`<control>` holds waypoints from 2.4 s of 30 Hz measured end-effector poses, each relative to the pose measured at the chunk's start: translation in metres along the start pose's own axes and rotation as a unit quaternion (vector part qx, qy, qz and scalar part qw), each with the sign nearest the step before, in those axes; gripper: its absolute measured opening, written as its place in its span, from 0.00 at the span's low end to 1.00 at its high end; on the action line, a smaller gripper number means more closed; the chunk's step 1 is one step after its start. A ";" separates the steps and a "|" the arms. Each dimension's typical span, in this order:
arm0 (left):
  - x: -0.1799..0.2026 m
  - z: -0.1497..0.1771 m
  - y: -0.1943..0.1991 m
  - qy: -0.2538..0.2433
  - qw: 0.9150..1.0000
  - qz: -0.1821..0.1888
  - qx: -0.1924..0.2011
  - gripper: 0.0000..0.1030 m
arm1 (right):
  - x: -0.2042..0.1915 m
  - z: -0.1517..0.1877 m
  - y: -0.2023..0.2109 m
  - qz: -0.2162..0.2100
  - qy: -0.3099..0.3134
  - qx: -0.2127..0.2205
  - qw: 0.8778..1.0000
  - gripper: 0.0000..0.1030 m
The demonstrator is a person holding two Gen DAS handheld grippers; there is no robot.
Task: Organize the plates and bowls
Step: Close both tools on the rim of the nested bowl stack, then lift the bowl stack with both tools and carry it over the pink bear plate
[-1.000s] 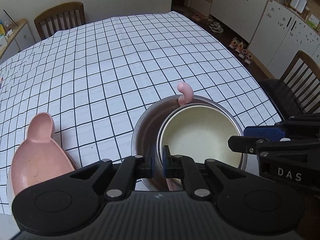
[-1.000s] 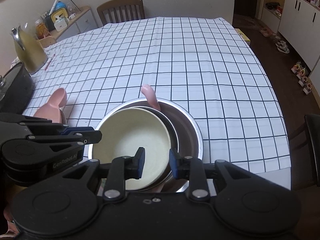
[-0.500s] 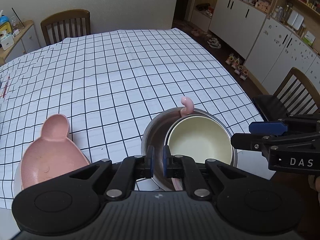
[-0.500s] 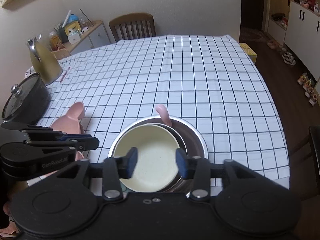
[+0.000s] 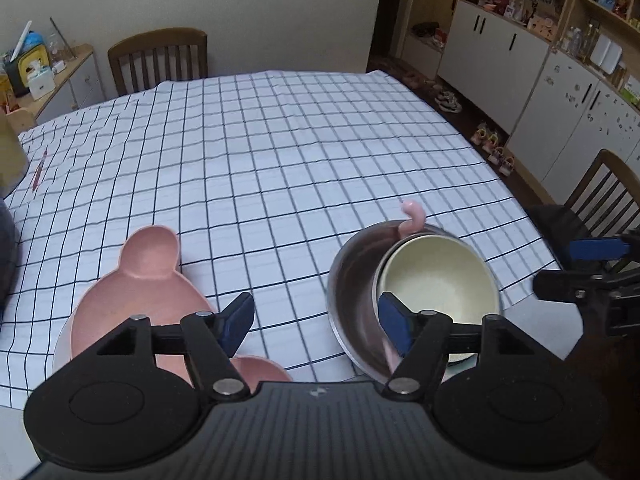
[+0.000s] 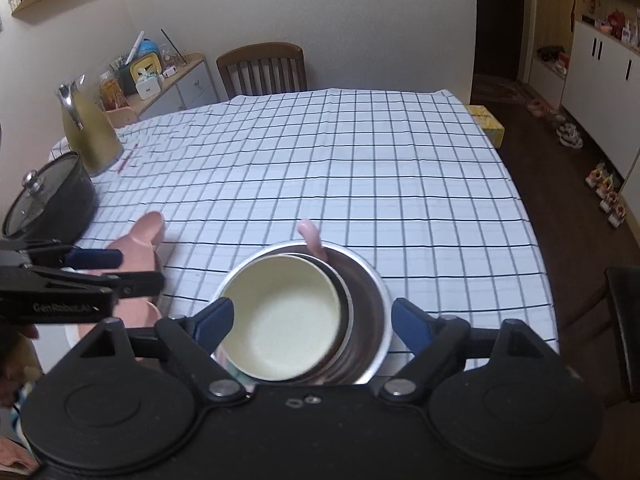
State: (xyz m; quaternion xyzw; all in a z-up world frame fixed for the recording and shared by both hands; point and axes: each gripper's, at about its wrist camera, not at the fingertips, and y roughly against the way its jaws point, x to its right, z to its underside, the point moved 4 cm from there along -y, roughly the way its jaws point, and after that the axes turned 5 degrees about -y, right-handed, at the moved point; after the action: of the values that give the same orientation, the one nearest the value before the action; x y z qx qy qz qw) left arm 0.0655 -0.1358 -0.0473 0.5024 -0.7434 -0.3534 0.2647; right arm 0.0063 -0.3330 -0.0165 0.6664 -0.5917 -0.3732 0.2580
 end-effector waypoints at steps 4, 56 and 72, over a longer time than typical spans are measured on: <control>-0.012 0.003 -0.024 0.013 1.000 -0.002 -0.022 0.66 | 0.021 0.005 -0.012 0.006 -0.021 -0.016 1.000 0.90; 0.000 0.008 -0.101 0.060 0.991 0.045 -0.107 0.10 | 0.070 0.022 -0.110 -0.038 -0.104 -0.136 0.984 0.11; -0.005 -0.003 -0.077 0.065 0.994 0.021 -0.081 0.09 | 0.056 0.006 -0.092 -0.023 -0.080 -0.119 0.989 0.11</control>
State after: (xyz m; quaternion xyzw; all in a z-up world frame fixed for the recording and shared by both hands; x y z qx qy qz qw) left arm 0.1131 -0.1513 -0.1066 0.4850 -0.7040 -0.3737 0.3599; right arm 0.0576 -0.3716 -0.1030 0.6127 -0.5464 -0.4986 0.2783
